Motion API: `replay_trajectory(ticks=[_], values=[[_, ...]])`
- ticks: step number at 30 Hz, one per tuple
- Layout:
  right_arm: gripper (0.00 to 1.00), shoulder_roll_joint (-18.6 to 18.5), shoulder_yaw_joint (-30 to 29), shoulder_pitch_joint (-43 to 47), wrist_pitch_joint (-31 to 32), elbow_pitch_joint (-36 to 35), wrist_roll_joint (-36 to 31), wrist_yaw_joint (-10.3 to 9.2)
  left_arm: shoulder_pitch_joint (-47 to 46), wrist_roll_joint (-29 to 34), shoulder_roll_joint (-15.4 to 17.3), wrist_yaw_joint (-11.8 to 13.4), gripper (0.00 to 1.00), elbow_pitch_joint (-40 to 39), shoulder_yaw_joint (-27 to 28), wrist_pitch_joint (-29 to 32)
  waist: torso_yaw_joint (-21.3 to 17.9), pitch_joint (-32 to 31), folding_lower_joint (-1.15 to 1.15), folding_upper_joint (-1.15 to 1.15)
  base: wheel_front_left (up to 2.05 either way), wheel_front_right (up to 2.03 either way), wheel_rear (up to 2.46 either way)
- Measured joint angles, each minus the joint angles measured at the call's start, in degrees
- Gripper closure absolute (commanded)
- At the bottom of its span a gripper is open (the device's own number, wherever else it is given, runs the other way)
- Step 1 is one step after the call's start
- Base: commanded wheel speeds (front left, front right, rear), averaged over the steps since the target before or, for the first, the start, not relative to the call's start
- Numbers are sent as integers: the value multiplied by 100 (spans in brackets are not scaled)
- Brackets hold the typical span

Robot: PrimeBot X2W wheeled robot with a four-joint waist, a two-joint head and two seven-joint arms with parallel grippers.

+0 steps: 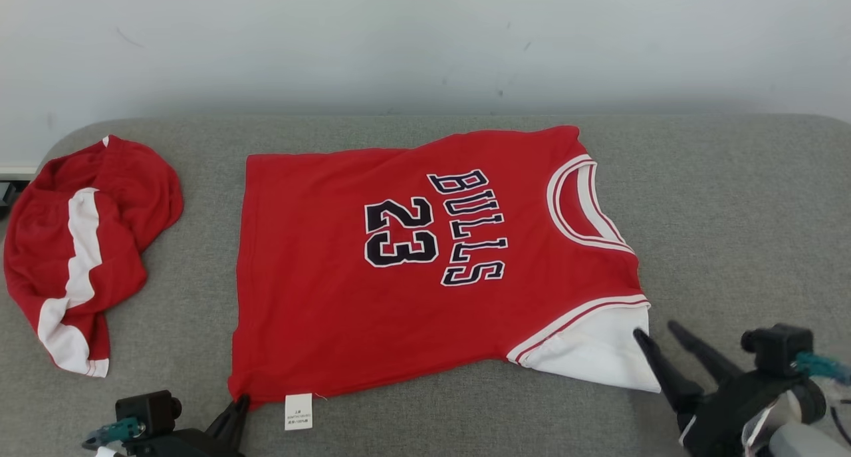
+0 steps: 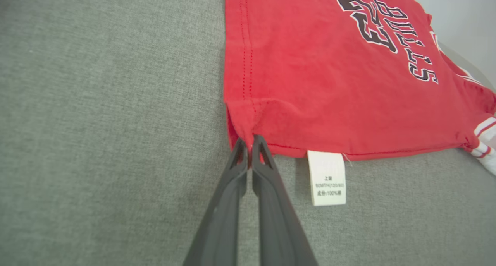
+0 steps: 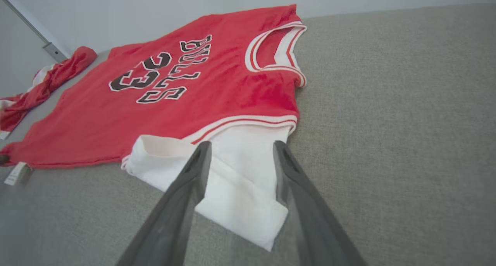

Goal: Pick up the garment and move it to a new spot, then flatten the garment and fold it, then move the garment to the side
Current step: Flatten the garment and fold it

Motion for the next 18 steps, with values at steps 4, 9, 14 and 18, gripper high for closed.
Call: replay_trajectory(ticks=[4, 9, 14, 18], values=[[0, -136, -320, -7, -49, -513, 672, 0, -2, 0, -20, -4, 100, 49, 4, -49, -22, 23, 0, 0, 0, 0, 0], [0, -361, -389, -23, 76, -276, 508, -12, -25, 0, -81, -5, 100, 62, 5, -103, -40, 83, 0, 0, 0, 0, 0], [0, -292, -104, -24, 457, -54, 321, -218, -207, 26, -203, -8, 100, 57, -30, -156, -12, 166, 0, 0, 0, 0, 0], [0, -174, 64, -37, 778, 15, 320, -298, -243, 44, -230, -15, 100, 74, -46, -176, 39, 208, 0, 0, 0, 0, 0]])
